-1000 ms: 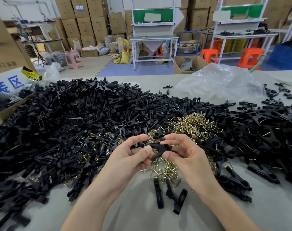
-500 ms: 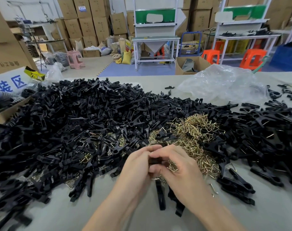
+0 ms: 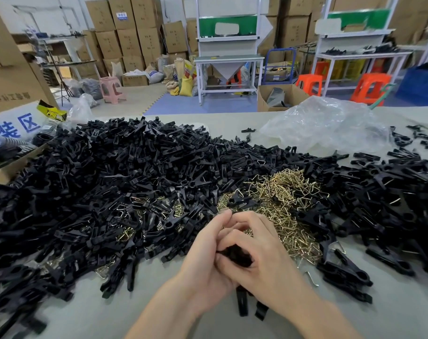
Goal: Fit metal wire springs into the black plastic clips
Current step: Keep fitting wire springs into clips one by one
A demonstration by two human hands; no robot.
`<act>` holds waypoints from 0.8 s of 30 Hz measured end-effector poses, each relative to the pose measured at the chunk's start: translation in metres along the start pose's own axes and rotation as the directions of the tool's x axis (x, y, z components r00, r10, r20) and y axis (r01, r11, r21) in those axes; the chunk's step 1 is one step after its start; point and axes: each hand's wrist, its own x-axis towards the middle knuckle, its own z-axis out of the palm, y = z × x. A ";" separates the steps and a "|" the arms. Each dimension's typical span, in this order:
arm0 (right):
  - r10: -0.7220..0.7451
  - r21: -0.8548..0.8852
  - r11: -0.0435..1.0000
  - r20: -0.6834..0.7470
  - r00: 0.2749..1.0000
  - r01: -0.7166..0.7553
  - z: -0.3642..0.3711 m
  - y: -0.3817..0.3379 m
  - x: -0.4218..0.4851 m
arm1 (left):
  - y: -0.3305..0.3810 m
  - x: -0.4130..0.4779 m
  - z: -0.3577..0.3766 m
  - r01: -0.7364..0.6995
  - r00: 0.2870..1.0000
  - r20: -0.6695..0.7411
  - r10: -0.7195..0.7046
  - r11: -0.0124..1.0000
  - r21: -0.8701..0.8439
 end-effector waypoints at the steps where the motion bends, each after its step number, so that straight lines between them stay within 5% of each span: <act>1: 0.001 0.004 1.000 0.007 1.000 -0.001 0.000 0.000 0.000 | -0.001 0.000 0.000 -0.018 1.000 -0.014 0.018 1.000 0.019; 24: -0.018 0.004 1.000 0.038 0.999 0.018 0.002 0.007 0.000 | -0.011 0.009 -0.002 -0.159 0.980 -0.105 0.170 0.981 0.108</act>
